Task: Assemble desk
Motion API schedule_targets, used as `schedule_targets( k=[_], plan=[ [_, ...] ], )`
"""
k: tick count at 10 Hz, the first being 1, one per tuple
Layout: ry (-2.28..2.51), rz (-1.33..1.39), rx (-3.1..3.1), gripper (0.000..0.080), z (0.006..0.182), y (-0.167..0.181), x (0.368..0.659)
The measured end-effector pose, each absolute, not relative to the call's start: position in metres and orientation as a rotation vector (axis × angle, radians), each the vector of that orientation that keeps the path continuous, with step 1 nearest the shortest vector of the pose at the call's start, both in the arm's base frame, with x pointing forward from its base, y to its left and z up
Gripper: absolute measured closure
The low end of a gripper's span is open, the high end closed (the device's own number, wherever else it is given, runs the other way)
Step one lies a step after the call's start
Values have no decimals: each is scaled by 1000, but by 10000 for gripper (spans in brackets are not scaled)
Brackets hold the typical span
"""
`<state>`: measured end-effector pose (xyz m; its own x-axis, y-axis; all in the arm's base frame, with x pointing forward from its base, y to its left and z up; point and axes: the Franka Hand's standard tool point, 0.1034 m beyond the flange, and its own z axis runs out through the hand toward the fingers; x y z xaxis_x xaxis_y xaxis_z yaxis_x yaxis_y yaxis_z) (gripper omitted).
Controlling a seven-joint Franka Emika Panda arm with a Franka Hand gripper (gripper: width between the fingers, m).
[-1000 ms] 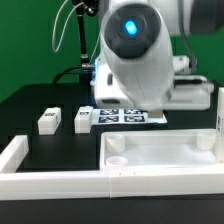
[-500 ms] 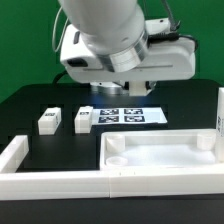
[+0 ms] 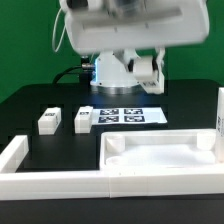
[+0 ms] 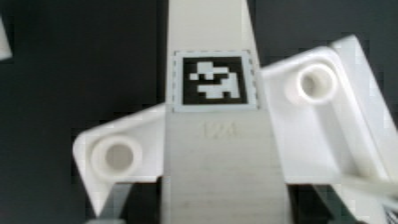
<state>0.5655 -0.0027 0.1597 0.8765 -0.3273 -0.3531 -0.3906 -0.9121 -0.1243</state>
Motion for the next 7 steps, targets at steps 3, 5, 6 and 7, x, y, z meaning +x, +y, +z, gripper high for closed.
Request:
schedule_targets(
  k=[3, 5, 6, 7],
  plan=[
    [550, 124, -2936, 511, 163, -4, 576],
    [518, -149, -2992, 511, 159, -2, 580],
    [505, -313, -2995, 511, 164, -5, 594],
    [499, -523, -2982, 511, 172, -11, 607]
  ],
)
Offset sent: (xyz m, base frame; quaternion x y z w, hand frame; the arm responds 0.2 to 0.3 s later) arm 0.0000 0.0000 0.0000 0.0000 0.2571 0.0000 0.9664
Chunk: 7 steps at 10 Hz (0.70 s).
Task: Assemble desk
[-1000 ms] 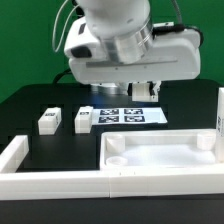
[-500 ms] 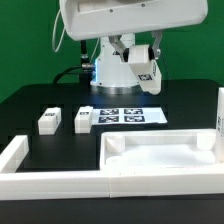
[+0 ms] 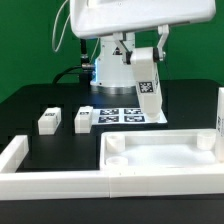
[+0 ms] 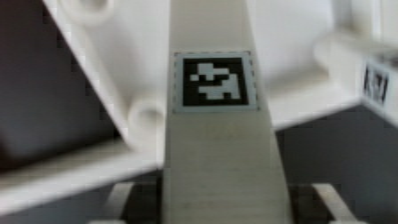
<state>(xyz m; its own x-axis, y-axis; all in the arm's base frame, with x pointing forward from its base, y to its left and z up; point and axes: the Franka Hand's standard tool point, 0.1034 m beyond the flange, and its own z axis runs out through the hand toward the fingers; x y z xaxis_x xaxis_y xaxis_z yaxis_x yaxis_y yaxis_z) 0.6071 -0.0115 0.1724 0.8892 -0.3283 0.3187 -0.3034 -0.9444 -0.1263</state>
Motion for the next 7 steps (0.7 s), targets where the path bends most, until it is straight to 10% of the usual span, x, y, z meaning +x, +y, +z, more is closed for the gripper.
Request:
schedule_targets(
  k=[7],
  plan=[
    [439, -898, -2974, 511, 157, -21, 614]
  ],
)
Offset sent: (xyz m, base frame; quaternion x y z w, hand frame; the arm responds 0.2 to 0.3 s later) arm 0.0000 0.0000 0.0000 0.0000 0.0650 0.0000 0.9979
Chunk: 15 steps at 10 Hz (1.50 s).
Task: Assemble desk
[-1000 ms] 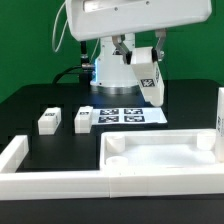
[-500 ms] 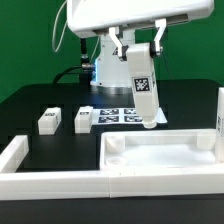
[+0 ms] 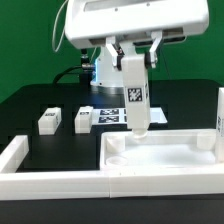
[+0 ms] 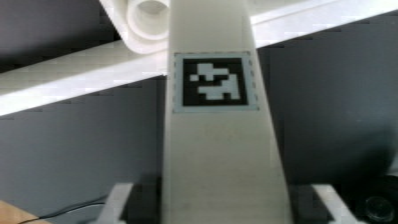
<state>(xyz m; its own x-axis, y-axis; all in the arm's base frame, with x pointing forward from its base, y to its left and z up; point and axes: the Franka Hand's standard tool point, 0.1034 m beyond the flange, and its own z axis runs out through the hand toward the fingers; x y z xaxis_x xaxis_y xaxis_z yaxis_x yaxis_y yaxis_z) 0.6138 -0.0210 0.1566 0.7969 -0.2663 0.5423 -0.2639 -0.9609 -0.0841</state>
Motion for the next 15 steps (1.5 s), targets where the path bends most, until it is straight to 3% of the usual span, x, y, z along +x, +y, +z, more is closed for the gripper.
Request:
schedule_targets(
  k=[9, 11, 15],
  plan=[
    [408, -870, -3028, 511, 134, -40, 617],
    [412, -849, -3027, 511, 138, -41, 619],
    [366, -893, -3008, 511, 167, -31, 631]
  ],
)
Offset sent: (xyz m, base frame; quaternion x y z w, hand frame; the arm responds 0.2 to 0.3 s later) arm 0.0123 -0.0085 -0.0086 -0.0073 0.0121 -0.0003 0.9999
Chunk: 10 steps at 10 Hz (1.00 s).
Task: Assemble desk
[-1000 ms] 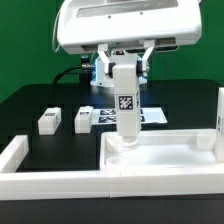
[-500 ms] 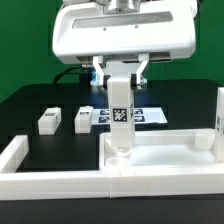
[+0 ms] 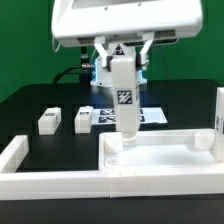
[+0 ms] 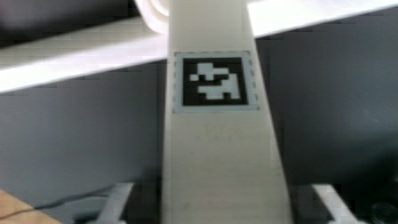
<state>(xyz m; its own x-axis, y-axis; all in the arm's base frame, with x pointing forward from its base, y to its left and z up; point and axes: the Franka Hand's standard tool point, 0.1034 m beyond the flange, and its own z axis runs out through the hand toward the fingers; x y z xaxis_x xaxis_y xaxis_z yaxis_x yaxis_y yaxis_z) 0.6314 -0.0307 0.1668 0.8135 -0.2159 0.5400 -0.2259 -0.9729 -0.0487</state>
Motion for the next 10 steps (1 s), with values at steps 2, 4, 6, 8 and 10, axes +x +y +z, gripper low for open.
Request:
schedule_targets(
  k=[2, 4, 6, 8, 10],
  plan=[
    [-372, 875, 2974, 511, 164, -33, 630],
    [-357, 893, 2962, 511, 165, -37, 632],
    [-357, 959, 2912, 511, 165, -54, 635],
    [-353, 981, 2897, 511, 154, -53, 632],
    [-338, 958, 2908, 511, 144, -46, 629]
  ],
)
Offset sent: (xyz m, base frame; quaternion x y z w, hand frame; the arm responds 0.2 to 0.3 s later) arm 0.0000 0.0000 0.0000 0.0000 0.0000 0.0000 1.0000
